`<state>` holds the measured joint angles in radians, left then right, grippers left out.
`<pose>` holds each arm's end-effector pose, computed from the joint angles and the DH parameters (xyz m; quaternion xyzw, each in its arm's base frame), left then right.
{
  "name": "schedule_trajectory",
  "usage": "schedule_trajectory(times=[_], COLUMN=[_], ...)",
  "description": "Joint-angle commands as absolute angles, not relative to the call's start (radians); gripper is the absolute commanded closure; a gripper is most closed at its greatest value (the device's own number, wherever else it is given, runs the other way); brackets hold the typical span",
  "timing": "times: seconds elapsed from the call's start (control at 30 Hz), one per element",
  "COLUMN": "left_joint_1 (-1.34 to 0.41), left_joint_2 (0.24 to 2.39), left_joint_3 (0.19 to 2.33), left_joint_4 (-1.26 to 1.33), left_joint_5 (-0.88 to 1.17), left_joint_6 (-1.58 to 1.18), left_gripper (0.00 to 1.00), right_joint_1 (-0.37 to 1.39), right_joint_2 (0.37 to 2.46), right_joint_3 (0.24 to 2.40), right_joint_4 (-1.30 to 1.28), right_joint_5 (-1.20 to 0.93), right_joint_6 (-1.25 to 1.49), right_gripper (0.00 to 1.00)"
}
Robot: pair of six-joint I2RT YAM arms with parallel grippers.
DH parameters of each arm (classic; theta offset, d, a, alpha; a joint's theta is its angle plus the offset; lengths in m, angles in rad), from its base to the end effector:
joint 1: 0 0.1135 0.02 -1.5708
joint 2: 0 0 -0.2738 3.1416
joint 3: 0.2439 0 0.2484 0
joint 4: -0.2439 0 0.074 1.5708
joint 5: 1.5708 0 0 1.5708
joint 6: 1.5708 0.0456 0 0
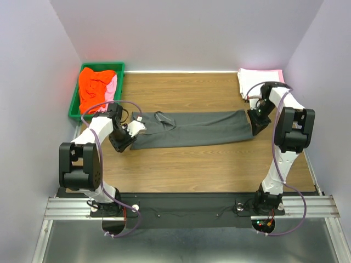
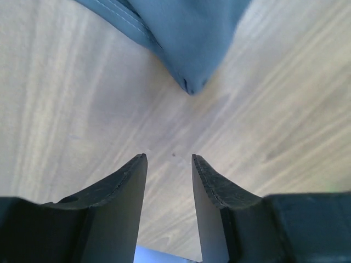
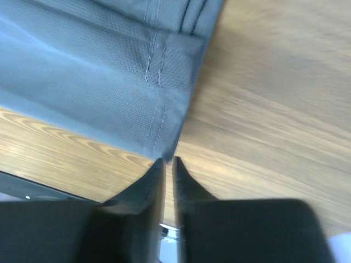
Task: Fold and stack the t-shirts
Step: Fold the tshirt
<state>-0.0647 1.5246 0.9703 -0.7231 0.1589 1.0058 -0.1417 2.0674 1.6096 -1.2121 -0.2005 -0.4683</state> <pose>0.2773 -0.0252 0.1972 0.5130 0.8423 -0.0039 0.1655 0.3789 -0.0449 0.1834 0.1567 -0.9813 -0.1101 0.0170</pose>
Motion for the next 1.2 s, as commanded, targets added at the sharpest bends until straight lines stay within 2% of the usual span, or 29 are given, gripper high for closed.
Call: schedule_trajectory(times=[0.0,0.07,0.2,0.37,0.47,0.6,0.9,1.17], left_joint_1=[-0.046,-0.048,-0.048,-0.06,-0.087,-0.124,-0.201,-0.235], left_joint_2=[1.514,1.535,1.586,1.702,1.823,1.929,2.048,2.111], left_joint_3=[1.063,1.149,1.281,1.416,1.544,1.658,1.69,1.715], left_joint_4=[-0.814,-0.821,-0.769,-0.565,-0.511,-0.468,-0.456,-0.433], left_joint_5=[0.265,0.314,0.443,0.509,0.526,0.56,0.476,0.391], left_joint_6=[1.016,0.962,0.826,0.547,0.409,0.312,0.314,0.33], left_gripper=[0.5,0.5,0.51,0.51,0.58,0.61,0.56,0.57], right_joint_1=[-0.147,-0.149,-0.146,-0.144,-0.138,-0.135,-0.135,-0.137], right_joint_2=[2.023,2.034,2.042,2.036,2.052,2.045,2.036,2.029], right_joint_3=[1.729,1.744,1.764,1.77,1.77,1.741,1.721,1.698], right_joint_4=[-1.284,-1.284,-1.278,-1.24,-1.224,-1.204,-1.2,-1.2], right_joint_5=[-0.219,-0.229,-0.277,-0.359,-0.4,-0.397,-0.382,-0.379], right_joint_6=[-0.512,-0.505,-0.491,-0.457,-0.417,-0.411,-0.408,-0.407], right_gripper=[0.71,0.67,0.67,0.66,0.68,0.69,0.7,0.71])
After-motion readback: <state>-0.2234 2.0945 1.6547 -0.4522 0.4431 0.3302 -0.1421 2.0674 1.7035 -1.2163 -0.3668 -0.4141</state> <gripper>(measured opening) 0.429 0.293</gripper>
